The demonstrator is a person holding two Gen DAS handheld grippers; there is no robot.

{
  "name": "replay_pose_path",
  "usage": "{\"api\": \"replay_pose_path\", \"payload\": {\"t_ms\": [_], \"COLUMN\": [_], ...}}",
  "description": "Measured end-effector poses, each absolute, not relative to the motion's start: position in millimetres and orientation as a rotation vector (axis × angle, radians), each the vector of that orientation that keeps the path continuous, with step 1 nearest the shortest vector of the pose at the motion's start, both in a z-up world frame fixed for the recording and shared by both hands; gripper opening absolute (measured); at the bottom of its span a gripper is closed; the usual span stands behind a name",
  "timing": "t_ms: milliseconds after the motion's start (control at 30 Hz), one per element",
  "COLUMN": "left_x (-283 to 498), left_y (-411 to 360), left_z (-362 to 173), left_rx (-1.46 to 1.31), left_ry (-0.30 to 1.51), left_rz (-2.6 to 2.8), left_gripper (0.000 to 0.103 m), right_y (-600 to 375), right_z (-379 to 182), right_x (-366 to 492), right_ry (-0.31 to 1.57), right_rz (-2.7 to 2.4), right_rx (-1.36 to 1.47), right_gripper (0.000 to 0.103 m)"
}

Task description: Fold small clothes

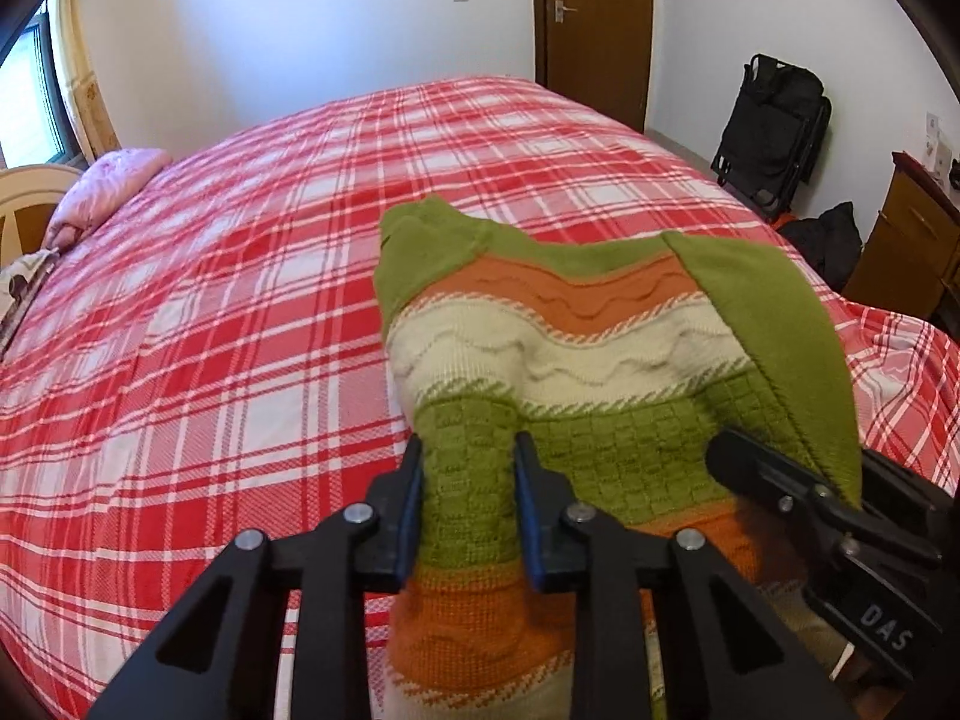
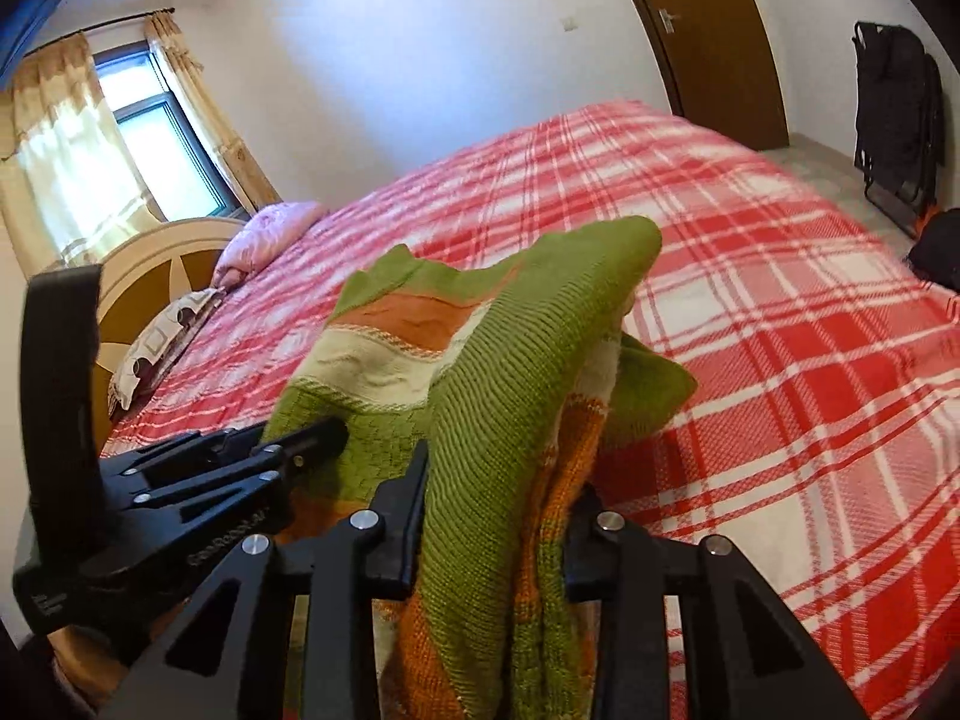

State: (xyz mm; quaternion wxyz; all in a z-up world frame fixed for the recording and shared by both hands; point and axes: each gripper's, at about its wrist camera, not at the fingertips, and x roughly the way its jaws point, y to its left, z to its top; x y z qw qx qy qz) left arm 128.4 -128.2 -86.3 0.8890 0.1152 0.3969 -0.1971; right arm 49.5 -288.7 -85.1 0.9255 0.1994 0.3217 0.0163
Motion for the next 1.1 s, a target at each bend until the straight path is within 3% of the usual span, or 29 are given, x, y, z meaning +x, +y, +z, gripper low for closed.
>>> {"api": "replay_pose_path", "payload": {"t_ms": [667,1100], "left_x": [117,139], "left_y": [-201,-284], "left_z": [-39,-55], "left_rx": [0.295,0.341], "left_ry": [0.674,0.669], "left_rz": [-0.541,-0.582], "left_gripper": [0.028,0.028], "right_y": [-354,-423], "right_z": [-36,-56], "right_x": [16,35], "right_ry": [0.494,0.489], "right_rz": [-0.112,-0.228], "right_rx": [0.416,0.438], "right_gripper": [0.034,0.034]}}
